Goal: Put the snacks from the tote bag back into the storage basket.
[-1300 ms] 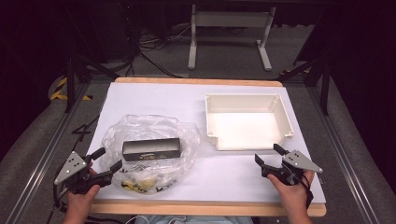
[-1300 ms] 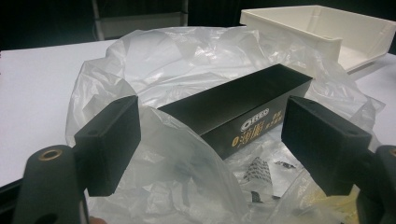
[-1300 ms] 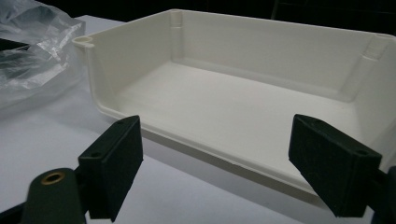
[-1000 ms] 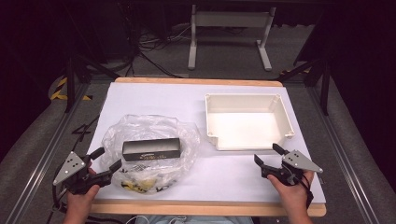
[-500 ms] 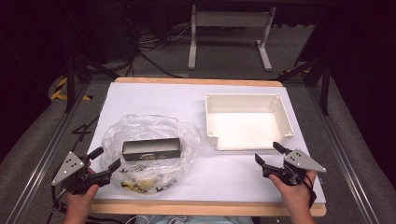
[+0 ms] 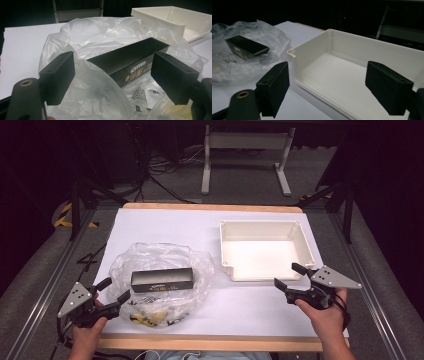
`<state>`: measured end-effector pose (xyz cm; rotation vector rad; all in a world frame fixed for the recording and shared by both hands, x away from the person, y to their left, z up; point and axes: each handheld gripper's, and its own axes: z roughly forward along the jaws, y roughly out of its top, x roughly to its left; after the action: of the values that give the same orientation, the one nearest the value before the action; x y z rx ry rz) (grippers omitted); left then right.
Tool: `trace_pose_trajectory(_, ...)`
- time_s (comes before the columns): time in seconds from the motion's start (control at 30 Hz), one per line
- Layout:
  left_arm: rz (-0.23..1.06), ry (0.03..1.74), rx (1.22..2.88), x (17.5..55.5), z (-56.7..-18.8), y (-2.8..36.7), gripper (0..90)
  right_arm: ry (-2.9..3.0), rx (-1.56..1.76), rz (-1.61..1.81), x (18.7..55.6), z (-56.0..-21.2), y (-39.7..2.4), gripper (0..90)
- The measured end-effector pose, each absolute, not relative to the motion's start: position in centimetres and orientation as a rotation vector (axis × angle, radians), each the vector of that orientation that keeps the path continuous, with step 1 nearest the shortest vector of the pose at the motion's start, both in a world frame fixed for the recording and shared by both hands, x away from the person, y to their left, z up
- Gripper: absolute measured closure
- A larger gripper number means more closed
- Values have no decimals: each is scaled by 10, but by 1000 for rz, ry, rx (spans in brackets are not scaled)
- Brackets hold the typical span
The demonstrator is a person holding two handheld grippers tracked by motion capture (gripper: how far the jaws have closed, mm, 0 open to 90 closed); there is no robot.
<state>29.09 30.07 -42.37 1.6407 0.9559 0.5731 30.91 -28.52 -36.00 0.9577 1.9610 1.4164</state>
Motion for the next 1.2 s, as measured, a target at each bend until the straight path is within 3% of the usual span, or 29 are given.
trace_pose_trajectory(0.8,567,947,1647,291,-424,300,203,2097,767,1522,319,-322,-277,208)
trace_pose_trajectory(1.2,568,940,1671,291,-424,300,205,2220,658,1458,336,-301,-253,205)
